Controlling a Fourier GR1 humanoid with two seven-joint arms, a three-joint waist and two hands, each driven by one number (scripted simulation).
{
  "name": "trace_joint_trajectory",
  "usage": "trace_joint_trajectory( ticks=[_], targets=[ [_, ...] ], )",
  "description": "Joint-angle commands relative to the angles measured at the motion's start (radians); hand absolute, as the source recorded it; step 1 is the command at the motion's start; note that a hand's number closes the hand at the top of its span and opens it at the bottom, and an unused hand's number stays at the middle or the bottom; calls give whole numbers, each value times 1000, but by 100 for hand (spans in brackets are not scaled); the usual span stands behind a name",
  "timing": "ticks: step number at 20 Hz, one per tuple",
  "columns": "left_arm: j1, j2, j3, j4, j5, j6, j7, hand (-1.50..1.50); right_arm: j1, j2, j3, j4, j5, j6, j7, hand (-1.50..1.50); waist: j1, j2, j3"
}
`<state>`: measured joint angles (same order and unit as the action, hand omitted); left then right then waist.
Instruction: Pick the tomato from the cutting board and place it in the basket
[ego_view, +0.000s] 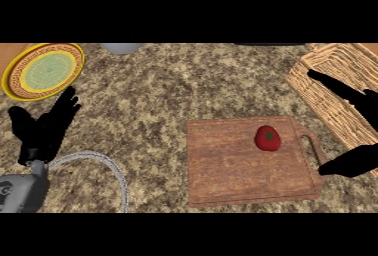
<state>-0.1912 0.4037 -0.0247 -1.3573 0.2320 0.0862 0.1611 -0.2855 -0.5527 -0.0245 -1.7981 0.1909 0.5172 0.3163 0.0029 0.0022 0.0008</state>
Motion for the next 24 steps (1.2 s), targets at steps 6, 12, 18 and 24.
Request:
trace_joint_trajectory(
  ticks=[6, 12, 18, 24],
  targets=[
    [50, -9, 35, -107, -18, -32, 52, 0, -55, 173, 33, 200, 121, -124, -137, -150, 4, -2, -1],
    [-12, -35, 62, -22, -40, -49, 24, 0, -71, 205, 112, 390, 293, -174, -211, -150, 4, -1, -1],
    [30, -29, 99, -17, -56, -99, -1, 0, -28, 186, 109, 393, 341, -125, -233, -150, 0, -3, -1],
    [-20, -78, 111, 15, -102, -86, 21, 0, 54, 208, 95, 386, 386, -168, -352, -150, -5, -3, -1]
  ],
)
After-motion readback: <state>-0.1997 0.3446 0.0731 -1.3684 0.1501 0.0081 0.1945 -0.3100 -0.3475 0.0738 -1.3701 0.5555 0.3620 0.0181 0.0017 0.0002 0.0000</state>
